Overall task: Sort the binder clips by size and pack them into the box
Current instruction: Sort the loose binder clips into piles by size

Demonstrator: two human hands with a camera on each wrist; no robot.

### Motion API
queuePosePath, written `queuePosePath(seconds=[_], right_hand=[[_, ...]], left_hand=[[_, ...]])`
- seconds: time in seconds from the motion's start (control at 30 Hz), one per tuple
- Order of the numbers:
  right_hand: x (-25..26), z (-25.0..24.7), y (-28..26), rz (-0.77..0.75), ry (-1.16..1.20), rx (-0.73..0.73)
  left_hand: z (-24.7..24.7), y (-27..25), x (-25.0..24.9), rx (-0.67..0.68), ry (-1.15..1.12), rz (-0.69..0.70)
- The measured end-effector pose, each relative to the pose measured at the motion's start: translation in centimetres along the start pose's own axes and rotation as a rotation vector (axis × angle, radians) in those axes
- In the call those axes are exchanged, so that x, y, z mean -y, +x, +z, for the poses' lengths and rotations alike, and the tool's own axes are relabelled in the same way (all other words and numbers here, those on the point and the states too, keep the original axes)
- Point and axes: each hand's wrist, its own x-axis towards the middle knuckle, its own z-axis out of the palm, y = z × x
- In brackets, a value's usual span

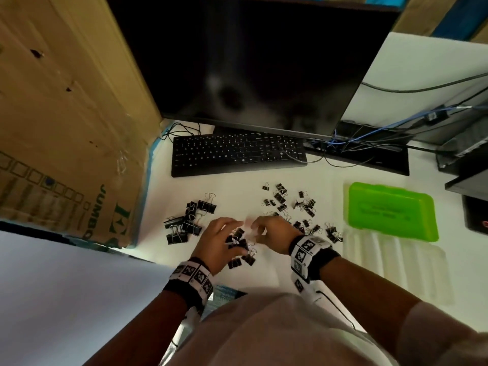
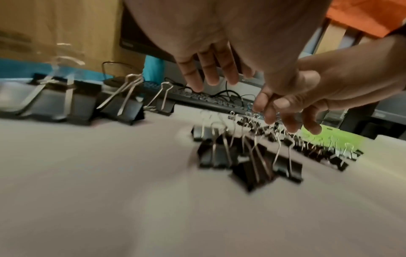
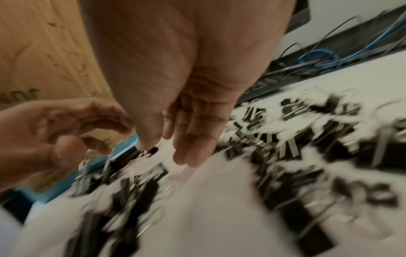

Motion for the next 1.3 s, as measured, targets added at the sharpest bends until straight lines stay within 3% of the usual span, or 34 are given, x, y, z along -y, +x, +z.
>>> queuePosePath(seconds=[0.1, 0.27, 0.33, 0.5, 0.6, 0.8, 1.03, 1.2, 1.3], right_hand=[[-3.0, -3.3, -0.5, 0.039, 0.023, -0.19], [-8.6, -7.5, -2.3, 0.287, 0.047, -0.378], [-9.7, -8.0, -2.7, 0.318, 0.038, -0.356], [-9.0, -7.6, -1.9, 0.2, 0.097, -0.283], [-8.9, -7.3, -1.5, 0.19, 0.043, -0.224], [-11.1, -8.1, -3.1, 0.293, 0.173, -0.359], [-12.1, -9.2, -4.7, 0.349, 0.169, -0.422], [-12.6, -8.8, -6.3, 0.405, 0.042, -0.205], [-12.1, -7.6, -6.9, 0.372, -0.108, -0.1]], left_hand=[[0.1, 3.3, -2.1, 0.009, -0.013, 0.018], [2.6, 9.0, -4.4, 0.133, 0.03, -0.042], [3.6, 10.6, -5.1, 0.189, 0.066, -0.044], [4.7, 14.0, -6.8, 0.174, 0.206, 0.092], [4.2, 16.0, -7.4, 0.25, 0.303, 0.106], [4.5, 17.0, -6.1, 0.273, 0.309, 0.164], [4.6, 17.7, -7.1, 0.289, 0.217, 0.045], [3.0, 16.3, -8.0, 0.13, 0.076, 0.062], [2.1, 14.7, -8.1, 0.109, 0.024, 0.088]])
